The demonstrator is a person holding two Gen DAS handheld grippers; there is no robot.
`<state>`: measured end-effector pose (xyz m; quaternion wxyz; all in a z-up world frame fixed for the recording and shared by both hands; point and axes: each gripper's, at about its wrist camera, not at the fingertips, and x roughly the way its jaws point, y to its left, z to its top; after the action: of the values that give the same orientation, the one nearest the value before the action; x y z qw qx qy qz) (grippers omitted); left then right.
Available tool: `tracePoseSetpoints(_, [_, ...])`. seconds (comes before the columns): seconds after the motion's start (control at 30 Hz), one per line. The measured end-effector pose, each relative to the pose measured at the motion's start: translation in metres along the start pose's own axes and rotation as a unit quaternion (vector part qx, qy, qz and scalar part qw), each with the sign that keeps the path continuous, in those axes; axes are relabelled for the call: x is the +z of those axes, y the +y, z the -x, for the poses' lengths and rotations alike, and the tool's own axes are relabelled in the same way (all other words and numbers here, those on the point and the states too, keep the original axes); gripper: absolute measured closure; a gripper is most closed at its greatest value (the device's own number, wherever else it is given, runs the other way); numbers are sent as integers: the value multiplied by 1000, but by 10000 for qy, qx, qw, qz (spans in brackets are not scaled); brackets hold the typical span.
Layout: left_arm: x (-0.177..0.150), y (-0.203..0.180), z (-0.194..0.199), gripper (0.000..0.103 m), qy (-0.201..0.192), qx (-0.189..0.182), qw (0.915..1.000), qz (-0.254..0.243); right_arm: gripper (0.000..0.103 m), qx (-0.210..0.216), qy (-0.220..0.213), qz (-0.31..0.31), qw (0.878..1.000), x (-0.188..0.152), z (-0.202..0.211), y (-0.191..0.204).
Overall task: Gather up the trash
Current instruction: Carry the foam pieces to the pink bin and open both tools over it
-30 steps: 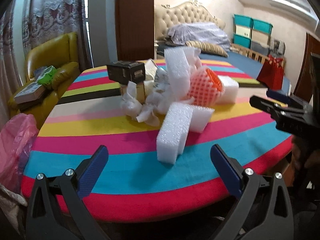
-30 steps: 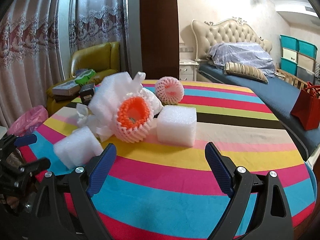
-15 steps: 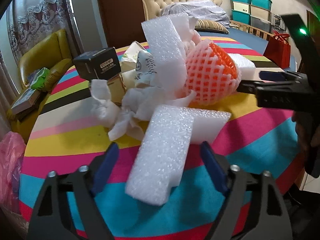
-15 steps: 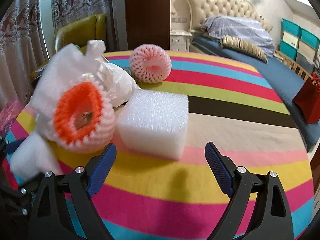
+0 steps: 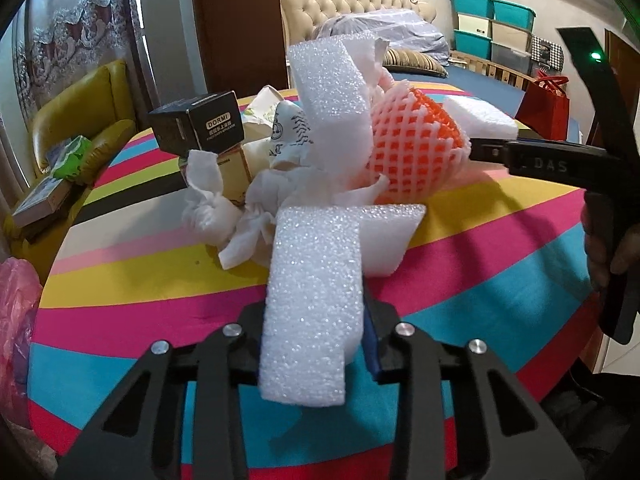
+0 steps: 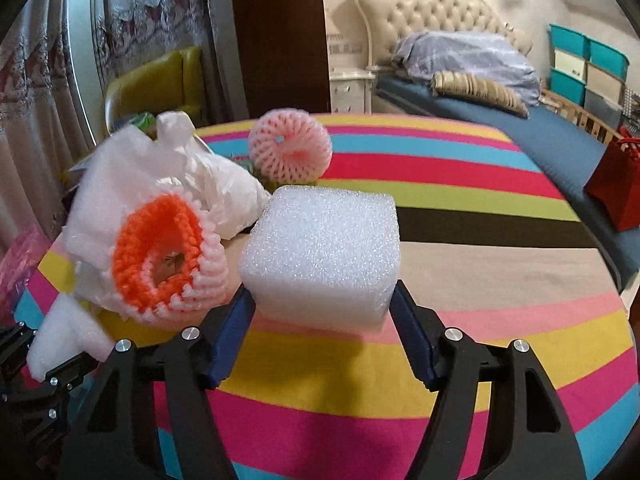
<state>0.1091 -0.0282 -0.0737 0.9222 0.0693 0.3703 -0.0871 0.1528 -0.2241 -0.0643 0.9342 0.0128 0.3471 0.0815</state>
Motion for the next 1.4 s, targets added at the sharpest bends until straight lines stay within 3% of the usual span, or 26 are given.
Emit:
tracePoseSetpoints(0.27, [-8, 5, 13, 69, -243, 43, 9995, 212, 38, 104, -491, 111, 9987, -21, 45, 4])
tracePoseSetpoints(0.6, [-15, 21, 46, 69, -889, 179, 9944, 547, 38, 441, -1047, 666, 9913, -45, 97, 35])
tracePoseSetpoints(0.83, [-29, 51, 82, 69, -1388, 483, 9840, 1006, 38, 969, -1199, 1382, 9783, -52, 111, 82])
tracePoseSetpoints(1.1, [-59, 98, 118, 69, -1626, 914, 9710, 1495, 38, 1539, -1243, 2160, 9561, -54, 117, 150])
tracePoseSetpoints(1.3, [-83, 141, 153, 69, -1777, 1507, 9564, 1759, 38, 2118, -1140, 2517, 9374, -42, 109, 204])
tracePoseSetpoints(1.4, [-95, 169, 171, 69, -1830, 1777, 9451, 2042, 38, 2364, -1045, 2689, 9278, -32, 102, 235])
